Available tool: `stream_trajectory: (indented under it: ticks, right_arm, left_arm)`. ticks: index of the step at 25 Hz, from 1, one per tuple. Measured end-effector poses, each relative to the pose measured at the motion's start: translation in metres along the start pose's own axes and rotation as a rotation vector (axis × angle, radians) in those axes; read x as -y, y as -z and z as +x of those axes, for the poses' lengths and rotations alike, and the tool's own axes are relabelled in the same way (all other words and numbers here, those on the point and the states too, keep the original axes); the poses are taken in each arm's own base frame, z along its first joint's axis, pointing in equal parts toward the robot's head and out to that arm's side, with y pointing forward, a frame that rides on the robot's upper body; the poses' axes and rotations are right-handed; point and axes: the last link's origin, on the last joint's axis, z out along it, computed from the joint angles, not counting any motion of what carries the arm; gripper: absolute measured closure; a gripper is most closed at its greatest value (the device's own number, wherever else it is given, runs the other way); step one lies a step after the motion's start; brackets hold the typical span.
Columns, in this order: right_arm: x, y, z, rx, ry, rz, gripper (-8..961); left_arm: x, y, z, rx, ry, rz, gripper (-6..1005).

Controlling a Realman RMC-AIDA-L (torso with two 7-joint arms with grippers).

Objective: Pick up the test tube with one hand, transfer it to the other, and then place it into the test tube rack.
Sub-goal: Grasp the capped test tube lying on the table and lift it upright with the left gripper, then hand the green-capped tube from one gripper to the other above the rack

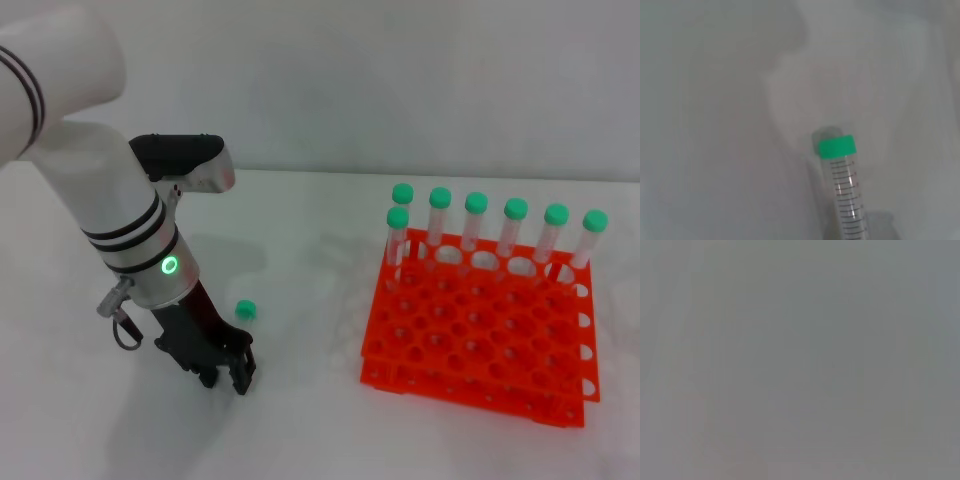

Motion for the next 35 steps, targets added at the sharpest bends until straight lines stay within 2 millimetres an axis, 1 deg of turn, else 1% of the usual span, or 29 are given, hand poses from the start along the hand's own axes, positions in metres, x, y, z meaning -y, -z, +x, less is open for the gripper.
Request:
stream_trajectory:
  ticks: [6,12,17,19,23,30,33,35]
  right_arm:
    - [0.000,0.001,0.000,0.000,-0.001,0.000,163]
    - [0.000,0.003,0.001,-0.003,-0.002,0.002,166]
    - [0.001,0.003,0.001,-0.005,-0.004,0.003,169]
    - [0.001,0.003,0.001,-0.006,-0.004,0.004,170]
    - [0.000,0.003,0.000,-0.002,-0.006,0.001,172]
    - [-0.003,0.001,-0.001,0.008,-0.004,-0.025,175]
    - [-0.008,0.000,-0.004,0.023,-0.011,-0.069,177]
    - [-0.011,0.000,-0.007,0.031,-0.032,-0.136,178]
  left_arm:
    - [-0.003,-0.002,0.001,0.020,-0.012,0.039,570]
    - [-0.003,-0.002,0.001,0.021,-0.014,0.050,623]
    - [0.000,0.000,0.003,0.004,-0.017,0.047,752]
    - [0.001,0.004,0.006,-0.021,-0.010,0.029,770]
    - [0.006,0.013,0.010,-0.062,0.004,-0.026,805]
    - [0.003,0.030,0.017,-0.155,-0.032,-0.158,805]
    - [-0.002,0.033,0.019,-0.237,-0.088,-0.260,805]
    - [-0.004,0.034,0.019,-0.299,-0.132,-0.331,805]
